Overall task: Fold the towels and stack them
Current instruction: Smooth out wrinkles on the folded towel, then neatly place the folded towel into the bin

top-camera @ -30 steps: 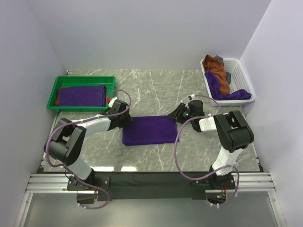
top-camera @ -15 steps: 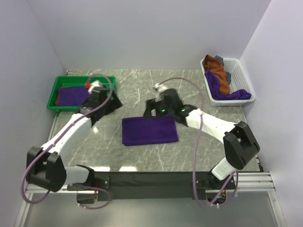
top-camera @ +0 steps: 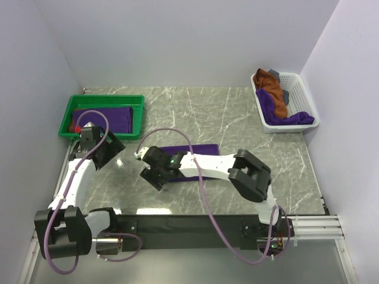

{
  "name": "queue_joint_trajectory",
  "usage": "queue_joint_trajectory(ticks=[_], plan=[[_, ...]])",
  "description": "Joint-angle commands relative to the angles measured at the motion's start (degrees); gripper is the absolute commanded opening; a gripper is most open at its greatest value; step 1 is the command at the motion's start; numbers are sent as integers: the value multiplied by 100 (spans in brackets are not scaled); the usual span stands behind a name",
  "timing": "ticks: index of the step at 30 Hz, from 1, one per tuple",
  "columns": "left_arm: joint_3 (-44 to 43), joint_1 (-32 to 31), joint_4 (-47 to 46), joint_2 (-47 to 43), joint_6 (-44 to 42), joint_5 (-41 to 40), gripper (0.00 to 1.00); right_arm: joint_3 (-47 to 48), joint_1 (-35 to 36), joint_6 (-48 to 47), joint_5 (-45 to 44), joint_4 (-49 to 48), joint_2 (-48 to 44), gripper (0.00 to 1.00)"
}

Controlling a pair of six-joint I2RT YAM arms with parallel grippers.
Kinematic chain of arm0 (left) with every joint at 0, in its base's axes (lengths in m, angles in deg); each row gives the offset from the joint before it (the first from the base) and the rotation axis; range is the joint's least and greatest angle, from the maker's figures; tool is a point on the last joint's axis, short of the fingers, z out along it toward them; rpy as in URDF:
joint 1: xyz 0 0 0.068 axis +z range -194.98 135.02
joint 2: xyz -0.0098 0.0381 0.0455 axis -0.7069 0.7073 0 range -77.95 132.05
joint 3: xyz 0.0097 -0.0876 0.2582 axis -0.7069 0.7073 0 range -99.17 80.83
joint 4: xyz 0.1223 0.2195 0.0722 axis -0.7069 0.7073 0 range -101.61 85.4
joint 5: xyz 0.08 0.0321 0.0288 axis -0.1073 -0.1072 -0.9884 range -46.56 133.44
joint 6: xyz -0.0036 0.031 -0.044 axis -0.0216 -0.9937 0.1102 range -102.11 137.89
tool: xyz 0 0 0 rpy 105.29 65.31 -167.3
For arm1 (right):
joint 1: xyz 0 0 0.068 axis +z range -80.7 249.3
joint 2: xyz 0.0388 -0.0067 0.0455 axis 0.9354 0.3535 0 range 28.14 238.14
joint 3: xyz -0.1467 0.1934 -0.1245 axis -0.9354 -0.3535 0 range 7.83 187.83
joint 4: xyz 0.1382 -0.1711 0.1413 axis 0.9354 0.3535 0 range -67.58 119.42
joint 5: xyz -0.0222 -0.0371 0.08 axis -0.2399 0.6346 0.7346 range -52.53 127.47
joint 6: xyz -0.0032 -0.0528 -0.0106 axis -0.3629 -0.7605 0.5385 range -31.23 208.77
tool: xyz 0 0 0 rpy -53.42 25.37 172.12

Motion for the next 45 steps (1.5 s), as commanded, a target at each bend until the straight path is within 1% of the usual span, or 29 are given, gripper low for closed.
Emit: queue_joint_trajectory(ticks=[1, 4, 10, 14, 17, 18, 20, 21, 23, 24, 26, 27, 28, 29, 30, 31, 33, 34, 35, 37, 38, 41, 45], plan=[[-100, 177, -179, -87, -144, 312, 100, 558, 152, -208, -454, 398, 277, 72], [-57, 318, -249, -43, -135, 593, 99, 769, 310, -270, -559, 503, 541, 71], [-21, 459, -372, 19, -161, 866, 99, 1025, 451, -270, -892, 566, 972, 68], [23, 459, -390, 133, -188, 998, 99, 1113, 460, -262, -1227, 504, 1175, 63], [66, 459, -443, 212, -179, 1156, 99, 1095, 460, -218, -1490, 390, 1254, 53], [75, 459, -451, 247, -179, 1200, 99, 1052, 468, -200, -1517, 363, 1272, 46], [137, 459, -460, 282, -162, 1340, 99, 981, 460, -200, -1596, 284, 1281, 36], [154, 459, -486, 317, -136, 1402, 99, 894, 451, -191, -1614, 249, 1263, 24], [260, 450, -539, 353, -4, 1612, 99, 727, 425, -130, -1606, 30, 1088, 10], [321, 442, -653, 327, 57, 1718, 99, 465, 381, -86, -1484, -93, 974, 0], [506, 398, -785, 309, 251, 1955, 99, 121, 311, -16, -1255, -628, 500, 0], [532, 372, -794, 292, 312, 2008, 99, -237, 267, 72, -993, -847, 333, 0], [602, 293, -864, 265, 426, 2035, 99, -606, 179, 116, -886, -1267, 1, 0], [646, 231, -908, 239, 497, 2018, 99, -610, 144, 143, -763, -1498, -168, 0], [699, 161, -978, 169, 672, 2026, 99, -932, 108, 212, -588, -1709, -318, 0], [830, -40, -1144, 142, 760, 2026, 99, -1066, 82, 239, -551, -2059, -580, 0], [971, -260, -1356, 107, 1110, 2079, 99, -1339, 73, 266, -560, -2316, -862, 0], [1111, -514, -1635, 116, 1208, 2123, 99, -1409, 73, 292, -560, -2465, -942, 0], [1174, -603, -1751, 159, 1323, 2140, 100, -1558, 73, 318, -568, -2641, -1013, 0], [1288, -1103, -1953, 300, 1639, 2149, 99, -1673, 64, 345, -542, -2887, -1162, 0], [1323, -1227, -2120, 344, 1727, 2141, 99, -1734, 55, 354, -542, -2941, -1189, 0], [1429, -1527, -2445, 449, 2009, 2193, 99, -1752, 55, 380, -489, -3029, -1198, 0], [1429, -1747, -2526, 493, 2185, 1992, 99, -1840, 47, 441, -393, -3187, -1180, 0]])
